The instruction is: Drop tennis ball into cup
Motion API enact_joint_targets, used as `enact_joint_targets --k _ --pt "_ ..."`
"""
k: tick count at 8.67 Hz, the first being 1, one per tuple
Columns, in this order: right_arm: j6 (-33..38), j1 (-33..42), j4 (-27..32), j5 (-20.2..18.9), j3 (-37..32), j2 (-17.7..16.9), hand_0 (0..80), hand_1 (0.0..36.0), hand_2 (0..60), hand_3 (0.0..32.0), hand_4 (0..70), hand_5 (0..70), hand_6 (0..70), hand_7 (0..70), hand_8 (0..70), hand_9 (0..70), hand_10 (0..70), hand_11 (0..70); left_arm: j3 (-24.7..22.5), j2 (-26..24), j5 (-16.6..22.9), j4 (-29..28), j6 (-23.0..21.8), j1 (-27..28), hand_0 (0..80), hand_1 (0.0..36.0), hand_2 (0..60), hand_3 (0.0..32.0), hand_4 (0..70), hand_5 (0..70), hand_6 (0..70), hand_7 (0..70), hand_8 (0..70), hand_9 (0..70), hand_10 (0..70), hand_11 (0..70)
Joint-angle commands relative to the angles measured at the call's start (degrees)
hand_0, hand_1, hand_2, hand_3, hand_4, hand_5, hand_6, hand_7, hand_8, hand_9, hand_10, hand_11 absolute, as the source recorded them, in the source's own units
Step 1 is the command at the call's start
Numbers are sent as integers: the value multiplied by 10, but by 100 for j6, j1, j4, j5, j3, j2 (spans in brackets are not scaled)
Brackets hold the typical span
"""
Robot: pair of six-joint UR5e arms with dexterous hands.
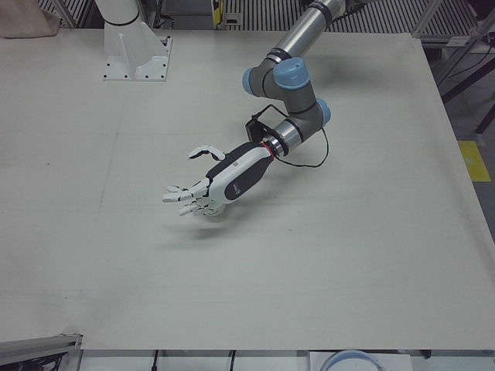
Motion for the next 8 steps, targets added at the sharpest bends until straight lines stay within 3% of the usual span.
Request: enact_joint_targets --k 1,2,4,5,6,7,8 --pt "0 0 0 0 0 0 0 0 0 0 0 0 0 0 0 0 0 0 -11 9 9 -8 -90 0 561 274 349 320 0 167 291 143 192 57 99 165" --pt "0 0 0 0 0 0 0 0 0 0 0 0 0 0 0 0 0 0 -11 9 9 9 -195 -87 557 263 358 320 0 180 367 125 205 51 99 165" --pt "0 0 0 0 9 0 0 0 0 0 0 0 0 0 0 0 0 0 -3 -43 0 569 -687 -1267 578 292 397 320 0 184 373 135 199 55 103 172" --pt "-9 0 0 0 0 0 0 0 0 0 0 0 0 0 0 0 0 0 67 -52 9 842 -723 -1900 593 307 391 320 5 171 298 157 182 60 109 183" --pt "-9 0 0 0 9 0 0 0 0 0 0 0 0 0 0 0 0 0 303 -61 18 897 -732 -2420 611 317 410 316 33 189 381 156 194 63 117 196" --pt "-9 0 0 0 9 0 0 0 0 0 0 0 0 0 0 0 0 0 557 -113 18 958 -732 -2965 621 326 421 308 50 189 385 162 190 65 124 205" --pt "-9 0 0 0 0 0 0 0 0 0 0 0 0 0 0 0 0 0 838 -201 26 941 -793 -3292 639 343 413 310 50 177 306 175 173 68 121 202"
